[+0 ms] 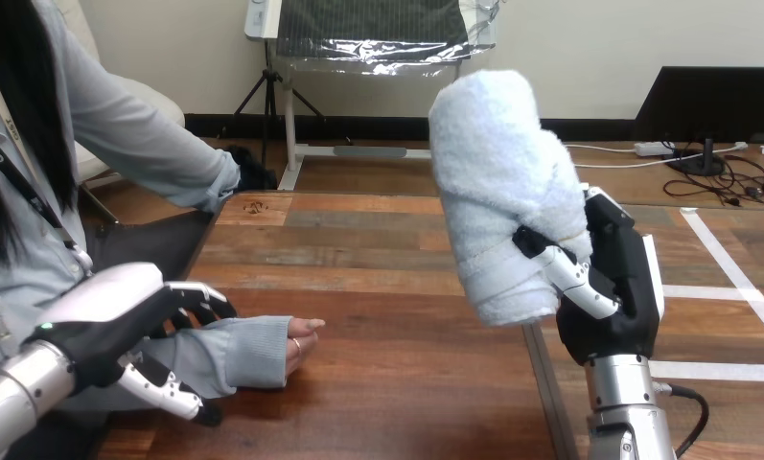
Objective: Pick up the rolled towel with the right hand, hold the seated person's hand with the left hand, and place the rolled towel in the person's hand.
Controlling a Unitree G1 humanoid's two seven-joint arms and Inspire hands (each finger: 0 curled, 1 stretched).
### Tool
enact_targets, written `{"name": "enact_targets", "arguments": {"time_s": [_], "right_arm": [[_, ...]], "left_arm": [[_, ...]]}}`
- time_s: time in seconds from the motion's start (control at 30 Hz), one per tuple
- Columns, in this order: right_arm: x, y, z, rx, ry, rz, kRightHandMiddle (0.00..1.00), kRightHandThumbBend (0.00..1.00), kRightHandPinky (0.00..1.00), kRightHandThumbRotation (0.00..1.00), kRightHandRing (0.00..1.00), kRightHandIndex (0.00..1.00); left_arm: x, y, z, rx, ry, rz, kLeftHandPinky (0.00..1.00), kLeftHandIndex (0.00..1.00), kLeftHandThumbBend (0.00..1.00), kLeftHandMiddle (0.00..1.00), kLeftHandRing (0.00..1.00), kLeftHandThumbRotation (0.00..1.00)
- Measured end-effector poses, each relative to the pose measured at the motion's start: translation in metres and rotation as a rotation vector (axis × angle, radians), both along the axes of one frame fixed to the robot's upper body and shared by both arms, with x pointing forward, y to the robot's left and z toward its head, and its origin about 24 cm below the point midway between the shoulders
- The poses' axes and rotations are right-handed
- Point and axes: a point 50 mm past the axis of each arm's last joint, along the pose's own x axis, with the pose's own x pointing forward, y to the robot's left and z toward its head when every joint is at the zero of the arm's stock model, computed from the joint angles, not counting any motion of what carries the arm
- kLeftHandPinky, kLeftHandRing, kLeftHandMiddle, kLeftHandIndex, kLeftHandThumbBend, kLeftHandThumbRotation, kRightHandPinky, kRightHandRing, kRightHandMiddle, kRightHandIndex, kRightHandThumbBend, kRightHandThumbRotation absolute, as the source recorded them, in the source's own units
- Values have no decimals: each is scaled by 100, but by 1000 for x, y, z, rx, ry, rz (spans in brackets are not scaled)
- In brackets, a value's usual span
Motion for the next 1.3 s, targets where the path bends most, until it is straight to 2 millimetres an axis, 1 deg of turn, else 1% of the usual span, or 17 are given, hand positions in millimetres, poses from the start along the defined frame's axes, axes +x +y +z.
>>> {"name": "enact_targets", "arguments": {"time_s": [0.17, 0.33, 0.53, 0.73, 1.13, 1.3], "right_arm": [[0, 0, 4, -5, -28, 0, 41, 52, 20, 0, 28, 42], [-1, -1, 9, -13, -56, -4, 39, 55, 18, 0, 27, 41], [-3, -2, 15, -18, -93, -11, 39, 55, 18, 0, 27, 41], [-6, -3, 20, -1, -126, -15, 37, 54, 17, 0, 26, 39], [-11, -3, 25, 8, -158, -4, 34, 52, 14, 0, 23, 36], [-13, -3, 27, -1, -166, 10, 33, 51, 13, 0, 22, 36]], "left_arm": [[2, -1, -3, -3, 14, -18, 64, 74, 100, 73, 71, 30], [4, -1, -4, -2, 21, -34, 64, 75, 100, 73, 71, 33], [7, -1, -6, 3, 32, -43, 64, 75, 100, 73, 71, 35], [9, -2, -10, 6, 50, -52, 59, 74, 100, 72, 67, 36], [8, -1, -18, 5, 60, -60, 55, 71, 100, 69, 63, 31], [6, -1, -21, 1, 57, -61, 55, 69, 100, 67, 62, 23]]}}
